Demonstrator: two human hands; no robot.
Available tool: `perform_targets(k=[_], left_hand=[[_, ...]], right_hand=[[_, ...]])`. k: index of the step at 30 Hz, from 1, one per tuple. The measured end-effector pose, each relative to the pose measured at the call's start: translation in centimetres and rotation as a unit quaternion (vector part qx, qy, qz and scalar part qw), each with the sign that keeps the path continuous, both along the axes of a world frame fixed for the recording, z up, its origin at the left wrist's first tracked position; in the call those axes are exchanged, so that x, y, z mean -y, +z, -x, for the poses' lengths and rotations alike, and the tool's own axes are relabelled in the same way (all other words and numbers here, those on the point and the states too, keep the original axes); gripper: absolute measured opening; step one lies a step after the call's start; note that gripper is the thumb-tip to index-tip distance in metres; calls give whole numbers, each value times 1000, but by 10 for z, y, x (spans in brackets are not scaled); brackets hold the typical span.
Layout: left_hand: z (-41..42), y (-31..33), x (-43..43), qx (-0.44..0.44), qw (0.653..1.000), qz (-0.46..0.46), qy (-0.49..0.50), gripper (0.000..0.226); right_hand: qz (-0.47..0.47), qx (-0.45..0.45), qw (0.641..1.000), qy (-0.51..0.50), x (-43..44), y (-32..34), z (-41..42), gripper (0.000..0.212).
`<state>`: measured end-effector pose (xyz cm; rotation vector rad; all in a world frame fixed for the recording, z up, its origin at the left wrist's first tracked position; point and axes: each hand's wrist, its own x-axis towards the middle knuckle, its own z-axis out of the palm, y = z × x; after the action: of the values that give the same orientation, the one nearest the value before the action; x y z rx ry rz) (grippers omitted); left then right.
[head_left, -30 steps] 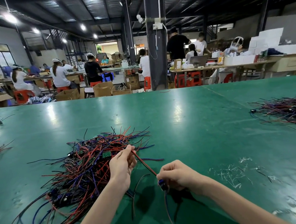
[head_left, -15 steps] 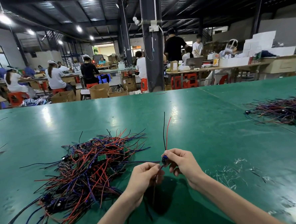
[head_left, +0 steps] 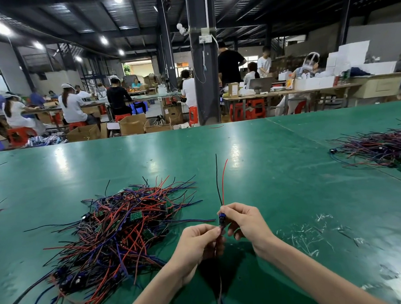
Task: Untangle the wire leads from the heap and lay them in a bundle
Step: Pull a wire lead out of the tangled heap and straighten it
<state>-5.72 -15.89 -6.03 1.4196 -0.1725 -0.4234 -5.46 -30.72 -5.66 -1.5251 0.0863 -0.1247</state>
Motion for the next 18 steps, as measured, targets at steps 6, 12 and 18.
perform_targets(k=[6,12,18], left_hand=[[0,-1,1,14,1000,0,14,16],[-5,-3,1,68,996,-14,62,17],[-8,-4,-2,205,961,-172,65,17]], right_hand=[[-33,-39,998,27,-1,2,1,21],[-25,-81,989,123,-3,5,4,11],[-42,-108,984,132,-1,2,4,10]])
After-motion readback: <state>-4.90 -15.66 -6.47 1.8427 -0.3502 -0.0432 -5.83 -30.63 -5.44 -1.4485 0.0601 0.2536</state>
